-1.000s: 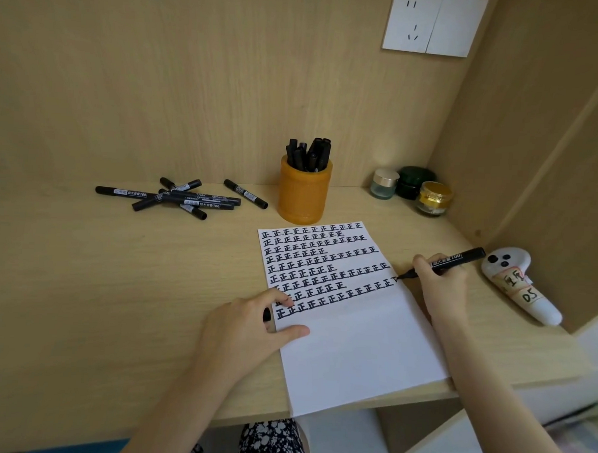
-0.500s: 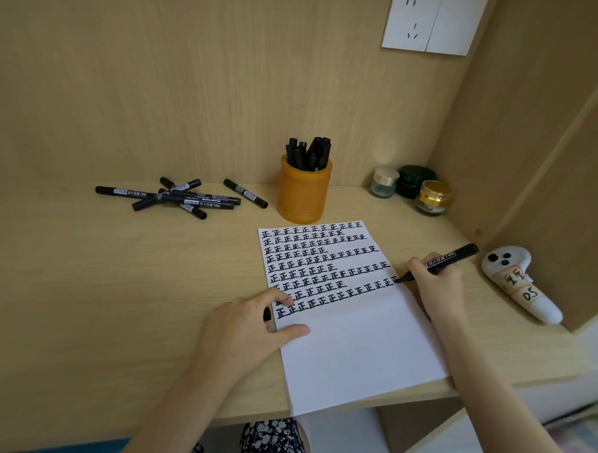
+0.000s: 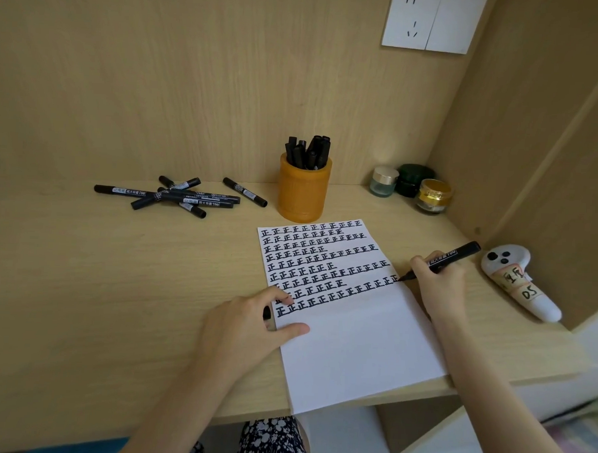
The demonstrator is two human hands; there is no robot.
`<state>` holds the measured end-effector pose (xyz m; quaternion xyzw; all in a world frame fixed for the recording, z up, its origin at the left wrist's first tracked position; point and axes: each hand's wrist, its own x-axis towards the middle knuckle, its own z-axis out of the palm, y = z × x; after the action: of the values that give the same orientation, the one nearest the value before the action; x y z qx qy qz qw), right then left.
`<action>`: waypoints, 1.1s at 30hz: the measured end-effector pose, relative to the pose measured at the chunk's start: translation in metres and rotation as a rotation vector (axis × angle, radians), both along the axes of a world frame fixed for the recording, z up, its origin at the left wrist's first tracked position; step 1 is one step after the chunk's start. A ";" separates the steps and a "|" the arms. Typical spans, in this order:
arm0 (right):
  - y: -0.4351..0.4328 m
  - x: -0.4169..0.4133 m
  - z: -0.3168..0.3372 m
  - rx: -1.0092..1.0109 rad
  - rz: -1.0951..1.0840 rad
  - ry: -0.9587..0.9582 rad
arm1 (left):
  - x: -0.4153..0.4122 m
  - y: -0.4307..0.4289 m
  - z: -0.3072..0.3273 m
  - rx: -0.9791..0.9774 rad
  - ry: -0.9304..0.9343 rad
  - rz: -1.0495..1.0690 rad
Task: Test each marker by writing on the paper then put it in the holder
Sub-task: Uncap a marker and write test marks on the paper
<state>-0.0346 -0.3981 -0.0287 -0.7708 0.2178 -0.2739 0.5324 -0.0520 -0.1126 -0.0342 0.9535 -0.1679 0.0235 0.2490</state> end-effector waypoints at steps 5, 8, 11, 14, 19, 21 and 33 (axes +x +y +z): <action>-0.001 0.000 0.000 0.002 -0.015 -0.004 | 0.000 0.000 0.000 -0.002 0.006 -0.002; -0.002 0.001 -0.002 -0.006 -0.019 -0.022 | -0.001 0.000 0.001 -0.005 0.008 0.006; -0.002 0.001 -0.002 0.001 -0.017 -0.028 | -0.001 0.000 0.000 -0.016 0.003 0.008; -0.004 0.002 -0.001 0.111 -0.053 -0.066 | 0.000 0.001 -0.001 -0.017 0.003 0.003; -0.005 -0.003 0.007 0.304 -0.018 -0.174 | -0.003 0.002 0.000 -0.136 -0.050 -0.040; 0.002 -0.006 0.015 0.313 0.057 -0.198 | -0.004 0.001 0.000 -0.312 -0.028 -0.080; 0.094 -0.022 0.033 0.600 0.617 -0.087 | -0.005 0.002 0.009 -0.811 0.241 -0.094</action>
<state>-0.0563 -0.3044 0.0047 -0.5984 0.0243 -0.0587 0.7987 -0.0571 -0.1101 -0.0248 0.7657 -0.1579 -0.0356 0.6225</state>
